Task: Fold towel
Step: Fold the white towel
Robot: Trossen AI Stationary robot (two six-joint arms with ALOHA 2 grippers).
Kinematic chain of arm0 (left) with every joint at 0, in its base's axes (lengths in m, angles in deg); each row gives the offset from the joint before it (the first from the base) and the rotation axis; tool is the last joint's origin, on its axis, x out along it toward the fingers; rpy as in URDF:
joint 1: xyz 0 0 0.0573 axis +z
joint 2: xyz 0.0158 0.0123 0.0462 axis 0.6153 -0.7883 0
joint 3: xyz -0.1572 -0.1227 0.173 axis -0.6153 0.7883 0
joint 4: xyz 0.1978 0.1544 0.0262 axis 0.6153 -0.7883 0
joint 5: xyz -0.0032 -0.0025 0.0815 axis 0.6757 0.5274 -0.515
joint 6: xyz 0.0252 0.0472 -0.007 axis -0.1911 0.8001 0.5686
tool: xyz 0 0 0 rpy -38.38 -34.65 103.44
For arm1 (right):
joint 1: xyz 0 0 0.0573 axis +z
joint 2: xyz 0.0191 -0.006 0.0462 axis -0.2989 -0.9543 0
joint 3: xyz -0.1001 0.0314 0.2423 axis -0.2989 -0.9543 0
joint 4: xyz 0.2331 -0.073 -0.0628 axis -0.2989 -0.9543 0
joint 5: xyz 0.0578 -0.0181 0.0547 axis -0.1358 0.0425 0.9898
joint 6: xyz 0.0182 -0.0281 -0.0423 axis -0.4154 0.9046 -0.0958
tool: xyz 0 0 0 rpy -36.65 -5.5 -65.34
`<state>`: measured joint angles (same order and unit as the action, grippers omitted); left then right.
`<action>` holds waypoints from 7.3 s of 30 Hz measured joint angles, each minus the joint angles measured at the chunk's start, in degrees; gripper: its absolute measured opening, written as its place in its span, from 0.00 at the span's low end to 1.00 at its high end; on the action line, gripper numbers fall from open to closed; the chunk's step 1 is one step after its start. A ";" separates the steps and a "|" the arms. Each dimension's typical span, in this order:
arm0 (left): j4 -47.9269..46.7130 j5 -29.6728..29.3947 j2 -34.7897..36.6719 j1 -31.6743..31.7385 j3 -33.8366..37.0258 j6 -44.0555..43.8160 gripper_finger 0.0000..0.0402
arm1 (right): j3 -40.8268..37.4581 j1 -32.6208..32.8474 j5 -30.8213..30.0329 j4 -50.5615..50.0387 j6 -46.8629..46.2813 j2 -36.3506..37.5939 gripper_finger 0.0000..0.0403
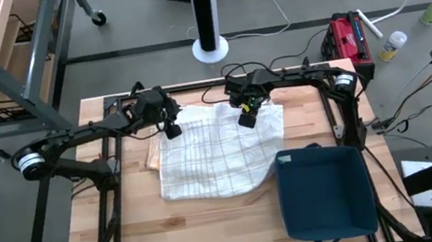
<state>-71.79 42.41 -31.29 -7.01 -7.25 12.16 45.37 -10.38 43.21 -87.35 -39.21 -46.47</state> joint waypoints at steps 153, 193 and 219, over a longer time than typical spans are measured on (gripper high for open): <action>0.18 4.02 -17.06 -0.40 0.76 -0.21 0.02 | -4.88 4.28 8.94 -0.98 20.58 10.58 0.08; -8.70 11.67 -0.78 -14.34 0.76 -15.95 0.00 | -9.31 4.83 5.05 6.58 15.98 13.44 0.30; -8.89 11.45 15.94 -21.30 0.76 -22.93 0.00 | -9.77 7.78 10.91 6.90 20.54 13.40 0.17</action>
<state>-80.68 53.86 -15.35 -28.31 -6.48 -10.77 35.60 -2.60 54.11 -80.45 -18.68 -33.07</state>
